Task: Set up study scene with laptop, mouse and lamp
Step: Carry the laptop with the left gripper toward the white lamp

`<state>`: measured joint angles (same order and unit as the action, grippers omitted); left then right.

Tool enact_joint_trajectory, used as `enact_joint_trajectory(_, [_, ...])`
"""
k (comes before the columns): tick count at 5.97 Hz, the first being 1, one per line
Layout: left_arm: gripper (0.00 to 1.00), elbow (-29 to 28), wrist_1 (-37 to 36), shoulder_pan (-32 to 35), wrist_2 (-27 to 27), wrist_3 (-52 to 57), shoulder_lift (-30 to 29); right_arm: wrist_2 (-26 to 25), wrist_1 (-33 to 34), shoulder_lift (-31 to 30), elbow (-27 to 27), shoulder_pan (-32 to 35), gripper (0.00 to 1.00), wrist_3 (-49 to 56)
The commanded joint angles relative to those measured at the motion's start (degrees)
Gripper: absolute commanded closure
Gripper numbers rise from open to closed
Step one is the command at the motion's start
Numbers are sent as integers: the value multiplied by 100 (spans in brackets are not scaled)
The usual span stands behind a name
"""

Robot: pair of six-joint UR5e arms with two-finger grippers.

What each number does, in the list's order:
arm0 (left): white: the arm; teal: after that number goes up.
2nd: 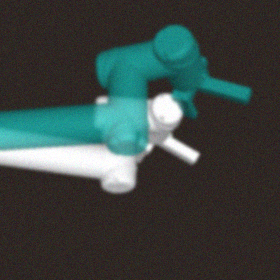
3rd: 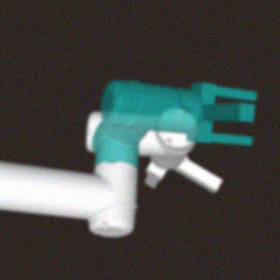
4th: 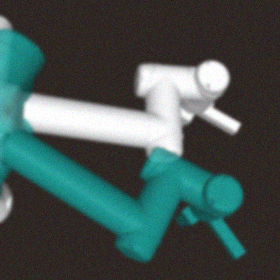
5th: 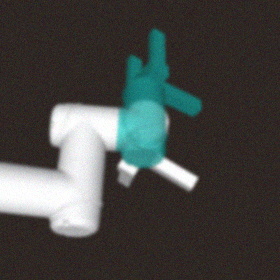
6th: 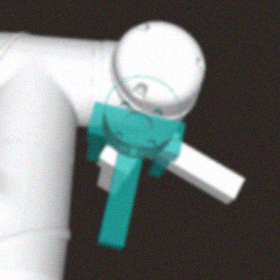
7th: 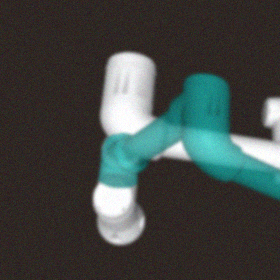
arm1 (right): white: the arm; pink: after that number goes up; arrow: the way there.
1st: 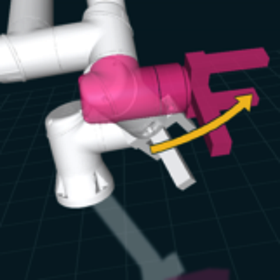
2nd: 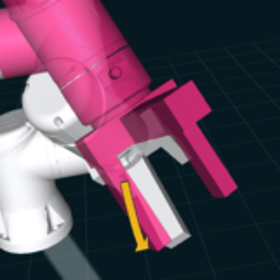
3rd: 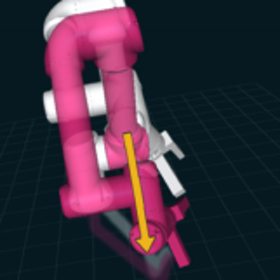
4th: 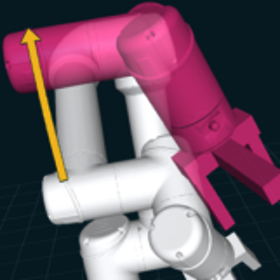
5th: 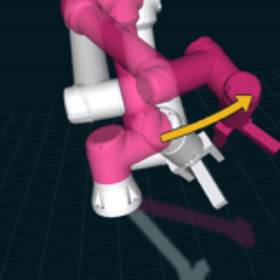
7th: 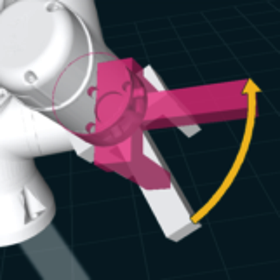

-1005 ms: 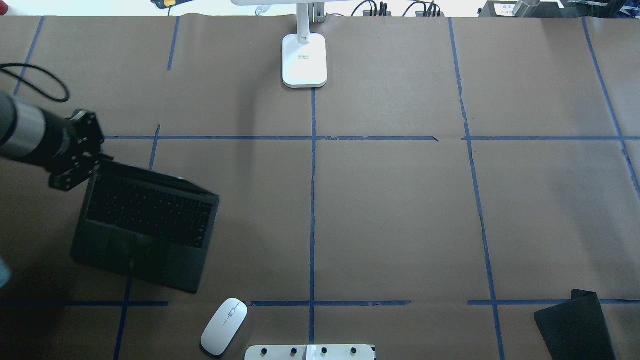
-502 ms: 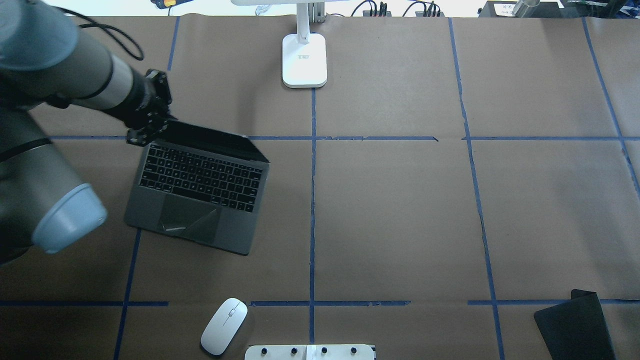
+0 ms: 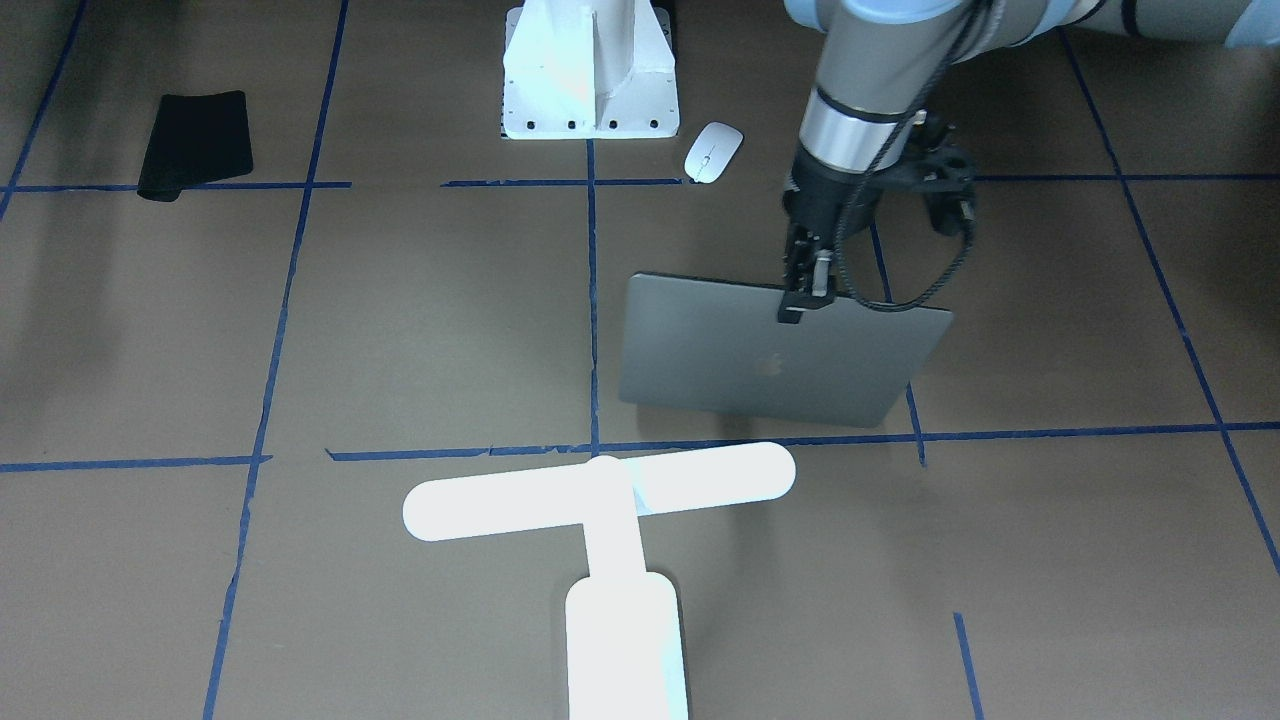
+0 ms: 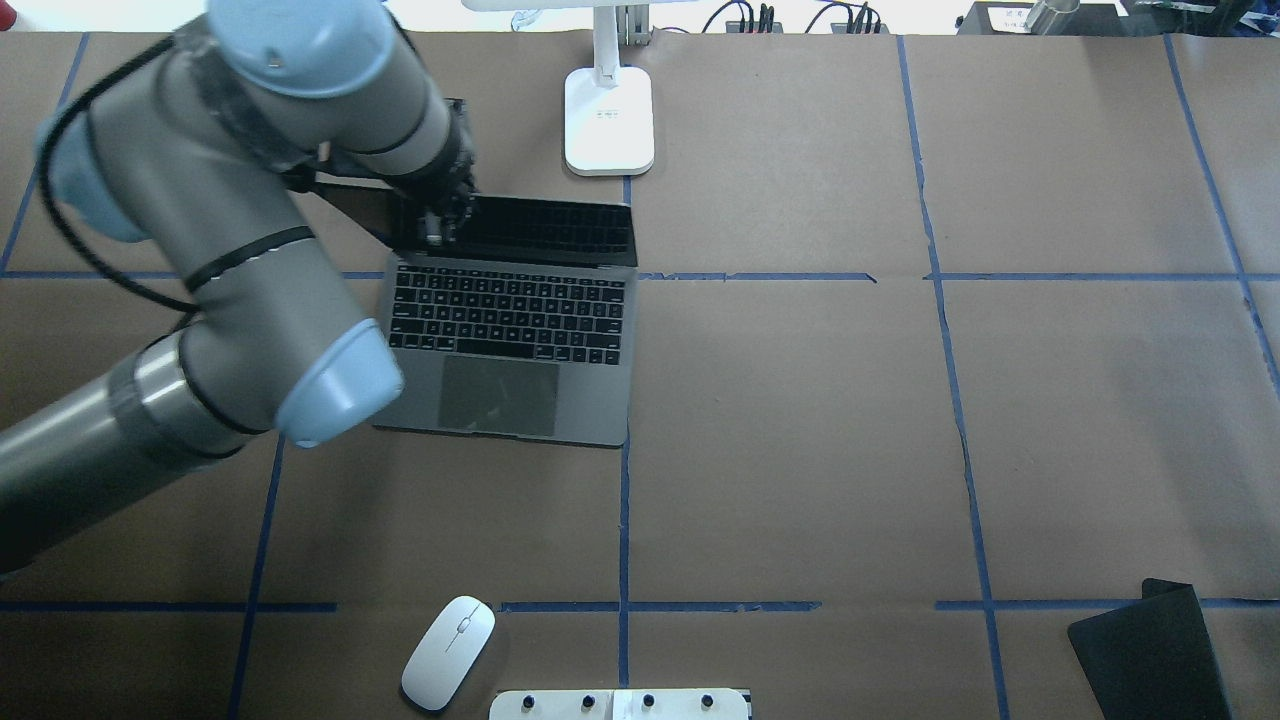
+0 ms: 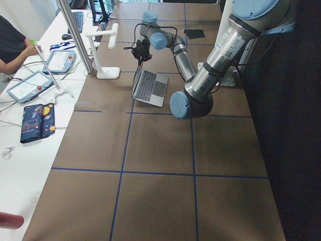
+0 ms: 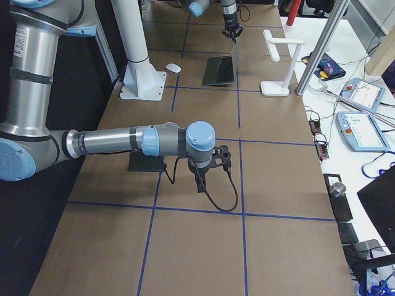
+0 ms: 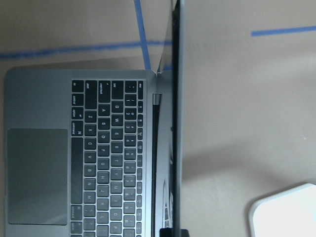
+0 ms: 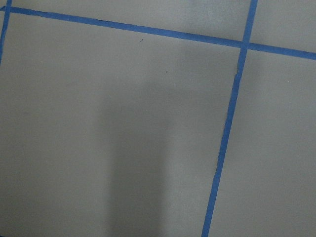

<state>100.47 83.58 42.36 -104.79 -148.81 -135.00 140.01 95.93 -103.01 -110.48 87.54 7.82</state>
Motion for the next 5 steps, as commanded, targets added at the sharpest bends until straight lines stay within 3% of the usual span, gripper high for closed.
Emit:
enact_joint_trajectory(1, [100,-554,9,-253,413,-638,-622,9,4,0,53,0,0,0])
enact_joint_trajectory(3, [100,-1062,279,-272,650,-852,-843,18,4,0,88,0,0,0])
enact_joint_trajectory(4, [100,-1613,490,-298,774,-887,-1122,61,-4,0,141,0,0,9])
enact_joint_trajectory(5, [100,-1645,501,-289,784,-852,-1134,79,4,0,141,0,0,9])
